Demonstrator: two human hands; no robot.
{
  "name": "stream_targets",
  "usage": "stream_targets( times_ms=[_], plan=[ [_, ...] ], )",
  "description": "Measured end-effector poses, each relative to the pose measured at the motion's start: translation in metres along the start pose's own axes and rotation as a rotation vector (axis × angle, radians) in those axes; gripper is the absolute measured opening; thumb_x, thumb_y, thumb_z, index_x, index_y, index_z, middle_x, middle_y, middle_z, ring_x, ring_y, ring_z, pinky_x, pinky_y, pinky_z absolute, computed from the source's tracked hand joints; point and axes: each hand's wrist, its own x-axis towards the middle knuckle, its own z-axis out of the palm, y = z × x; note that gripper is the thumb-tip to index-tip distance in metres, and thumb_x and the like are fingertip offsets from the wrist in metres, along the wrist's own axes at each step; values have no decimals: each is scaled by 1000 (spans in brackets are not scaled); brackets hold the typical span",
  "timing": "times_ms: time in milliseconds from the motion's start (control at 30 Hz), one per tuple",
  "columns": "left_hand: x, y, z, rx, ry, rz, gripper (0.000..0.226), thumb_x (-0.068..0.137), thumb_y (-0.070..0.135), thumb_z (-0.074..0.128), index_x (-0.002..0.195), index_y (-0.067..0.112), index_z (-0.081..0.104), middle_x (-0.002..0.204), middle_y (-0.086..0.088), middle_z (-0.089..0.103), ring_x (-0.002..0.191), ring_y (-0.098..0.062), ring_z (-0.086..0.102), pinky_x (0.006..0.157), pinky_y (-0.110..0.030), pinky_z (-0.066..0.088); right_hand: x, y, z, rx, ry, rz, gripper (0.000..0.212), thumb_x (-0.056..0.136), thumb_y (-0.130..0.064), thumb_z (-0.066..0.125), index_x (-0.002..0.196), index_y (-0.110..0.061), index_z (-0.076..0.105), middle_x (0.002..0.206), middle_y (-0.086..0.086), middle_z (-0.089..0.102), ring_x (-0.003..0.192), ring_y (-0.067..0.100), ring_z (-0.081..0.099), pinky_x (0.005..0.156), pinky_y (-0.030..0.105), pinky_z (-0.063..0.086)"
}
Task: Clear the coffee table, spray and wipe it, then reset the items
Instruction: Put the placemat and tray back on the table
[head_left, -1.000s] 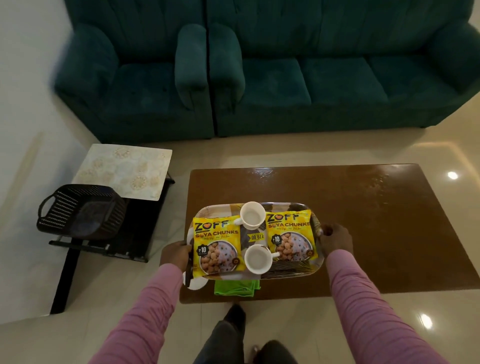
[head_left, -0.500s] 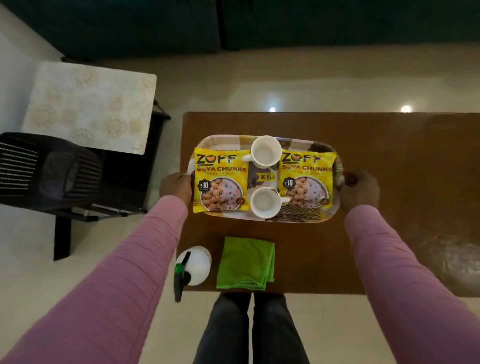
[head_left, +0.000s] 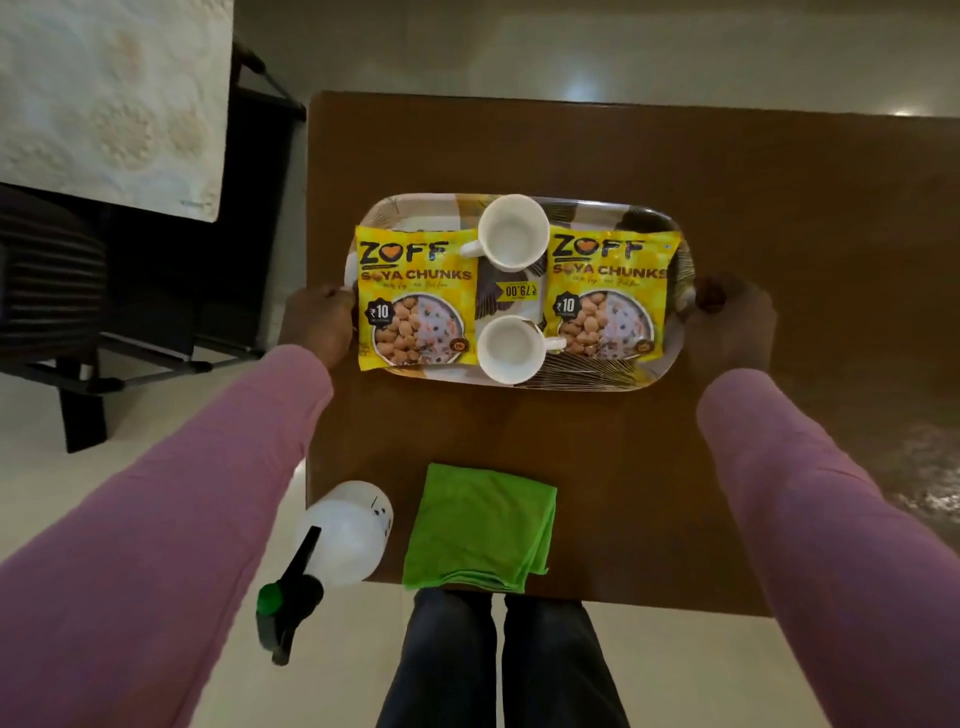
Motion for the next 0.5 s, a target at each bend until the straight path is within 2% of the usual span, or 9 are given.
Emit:
stream_targets(
  times_ms=[67,167,233,300,400,500],
  plan=[
    [5,-4,1,19,28,18,33,99,17,47,115,-8,62,118,-30,62,88,-28,54,93,-44,48,1,2,3,13,3,9,21,86,-9,56,104,-12,66,102,9,69,93,28,64,76,32,49],
    [-2,-3,2,54,55,33,27,98,22,46,106,7,68,108,-18,68,93,-31,63,84,-40,52,-3,-3,-1,-26,3,18,23,87,-11,56,109,-12,64,107,10,68,98,30,63,78,32,46],
    [-15,1,0,137,93,67,27,99,21,45,110,9,66,107,-12,65,94,-31,60,76,-33,44,-9,-9,-8,-77,35,19,27,87,-15,55,113,-12,61,115,11,63,105,33,59,81,35,45],
    [-31,6,-6,177,112,137,27,99,20,44,115,7,62,113,-14,62,95,-32,60,74,-32,40,-18,-17,-17,-105,64,14,38,89,-20,54,125,-9,53,128,14,52,116,36,52,90,40,43],
    [-62,8,-13,285,90,288,26,98,19,47,120,9,55,124,-21,53,104,-37,56,82,-38,42,-43,-27,-31,-93,59,-46,54,91,-22,56,139,-5,39,143,16,40,130,35,41,105,42,36],
    [-113,10,-19,304,55,340,45,94,18,54,138,13,44,143,-15,39,122,-37,48,97,-44,43,-83,-35,-48,-118,11,-151,59,91,-21,58,143,-6,35,150,13,33,139,30,30,114,41,28]
  ],
)
